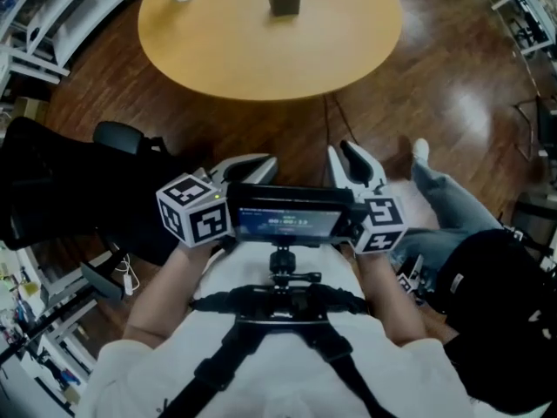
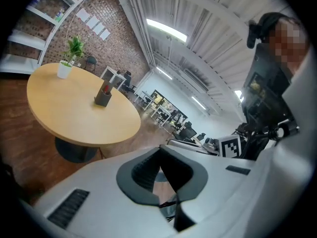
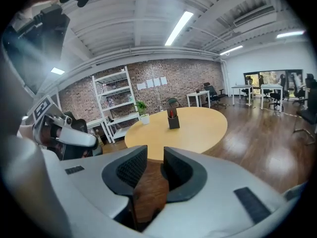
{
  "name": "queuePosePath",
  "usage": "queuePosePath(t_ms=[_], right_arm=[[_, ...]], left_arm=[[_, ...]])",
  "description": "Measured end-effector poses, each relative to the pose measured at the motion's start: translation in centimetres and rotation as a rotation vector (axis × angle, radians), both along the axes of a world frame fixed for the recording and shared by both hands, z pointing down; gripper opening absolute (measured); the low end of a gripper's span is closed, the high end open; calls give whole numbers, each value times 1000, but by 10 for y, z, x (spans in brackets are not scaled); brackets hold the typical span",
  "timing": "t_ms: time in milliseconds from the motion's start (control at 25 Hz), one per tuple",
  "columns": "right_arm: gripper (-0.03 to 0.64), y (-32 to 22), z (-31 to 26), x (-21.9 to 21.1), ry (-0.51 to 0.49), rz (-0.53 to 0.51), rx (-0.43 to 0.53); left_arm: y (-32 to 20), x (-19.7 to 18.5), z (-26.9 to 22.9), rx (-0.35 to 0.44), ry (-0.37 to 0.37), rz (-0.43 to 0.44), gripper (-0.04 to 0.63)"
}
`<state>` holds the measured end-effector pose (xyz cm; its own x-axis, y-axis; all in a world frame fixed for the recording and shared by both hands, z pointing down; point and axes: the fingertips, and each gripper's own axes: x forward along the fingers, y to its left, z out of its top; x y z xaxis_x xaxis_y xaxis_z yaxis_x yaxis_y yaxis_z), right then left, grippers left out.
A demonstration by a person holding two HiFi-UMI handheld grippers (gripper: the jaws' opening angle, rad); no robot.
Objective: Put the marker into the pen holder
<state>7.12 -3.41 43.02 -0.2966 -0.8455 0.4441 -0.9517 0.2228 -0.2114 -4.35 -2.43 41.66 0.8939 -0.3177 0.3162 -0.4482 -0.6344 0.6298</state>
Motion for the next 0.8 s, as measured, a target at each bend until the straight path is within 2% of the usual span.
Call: queuePosePath(t_ms=[160,440,800], right_arm=[[110,38,2,7,-44,-1,-3],[110,73,1,63,-84,-61,-9],[110,96,-17,51,-91,-87,34]], left_arm=[[45,8,7,-6,-6,-30,-4],[89,62,-1,1,-15,-80,-4],[112,48,-22,53,-19,-105,-4]])
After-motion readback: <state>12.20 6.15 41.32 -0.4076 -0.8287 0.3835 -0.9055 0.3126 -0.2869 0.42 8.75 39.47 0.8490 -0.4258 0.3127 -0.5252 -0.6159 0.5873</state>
